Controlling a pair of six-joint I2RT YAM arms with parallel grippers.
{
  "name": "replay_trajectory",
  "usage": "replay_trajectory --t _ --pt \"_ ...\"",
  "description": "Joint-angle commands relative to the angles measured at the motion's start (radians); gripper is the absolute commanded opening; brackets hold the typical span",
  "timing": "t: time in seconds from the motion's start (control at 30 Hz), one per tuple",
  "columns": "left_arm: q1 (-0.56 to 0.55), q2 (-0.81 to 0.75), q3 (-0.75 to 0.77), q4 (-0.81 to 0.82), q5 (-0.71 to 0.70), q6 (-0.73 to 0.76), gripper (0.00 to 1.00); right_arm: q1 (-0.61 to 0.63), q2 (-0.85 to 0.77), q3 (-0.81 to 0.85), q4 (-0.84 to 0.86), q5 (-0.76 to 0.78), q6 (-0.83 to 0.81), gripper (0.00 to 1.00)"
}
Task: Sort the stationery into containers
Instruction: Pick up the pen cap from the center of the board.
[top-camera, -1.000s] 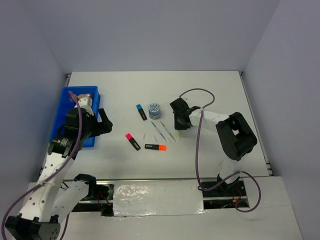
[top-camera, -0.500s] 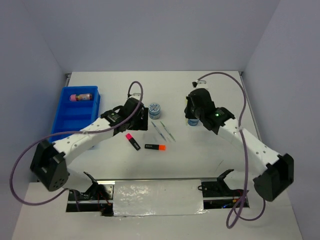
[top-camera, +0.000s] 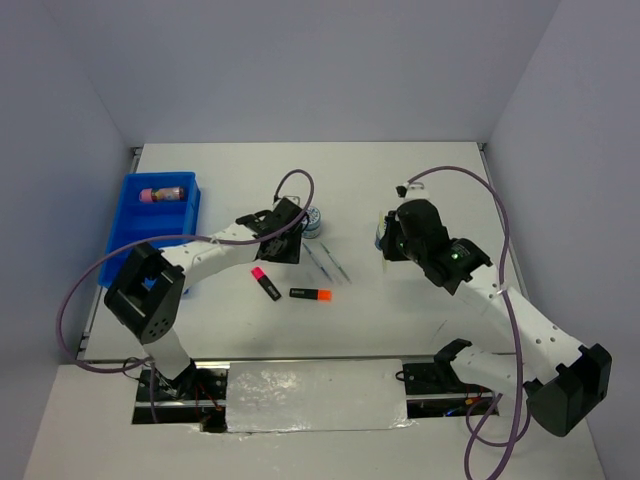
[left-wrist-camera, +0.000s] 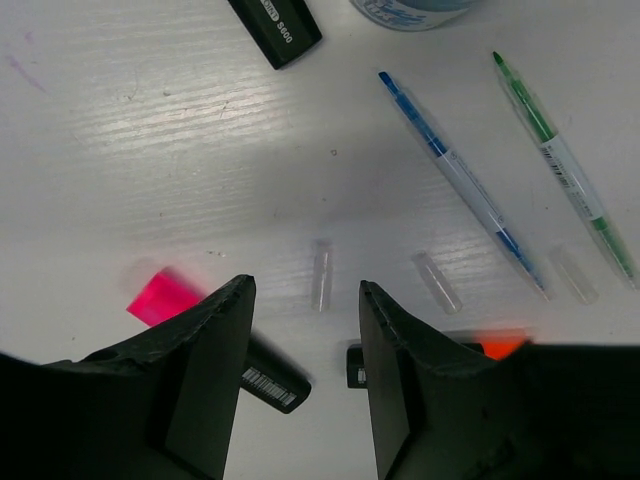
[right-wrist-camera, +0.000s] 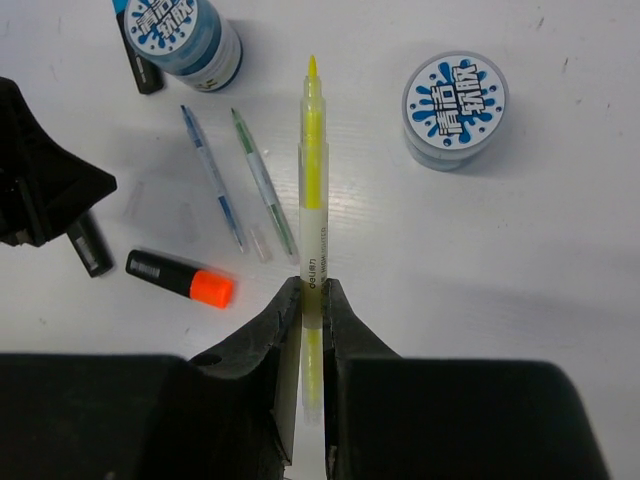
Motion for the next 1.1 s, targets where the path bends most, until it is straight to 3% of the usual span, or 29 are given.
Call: replay_trajectory --t 0.0,0.8,1.07 --pt "-0.001 0.030 0.000 0.045 0.020 0.015 0.58 0.002 -0.030 -0.015 0.023 -0.024 -0.021 0.00" --pt "-0.034 0.127 -0.014 0.036 -0.016 -0.018 0.48 0.002 -0.044 -0.022 0.035 -0.064 -0.025 0.00" --pt "-0.034 0.150 -0.028 0.048 0.001 -0.029 0.37 0.002 -0.041 -0.011 0.031 -0.084 -0.030 0.00"
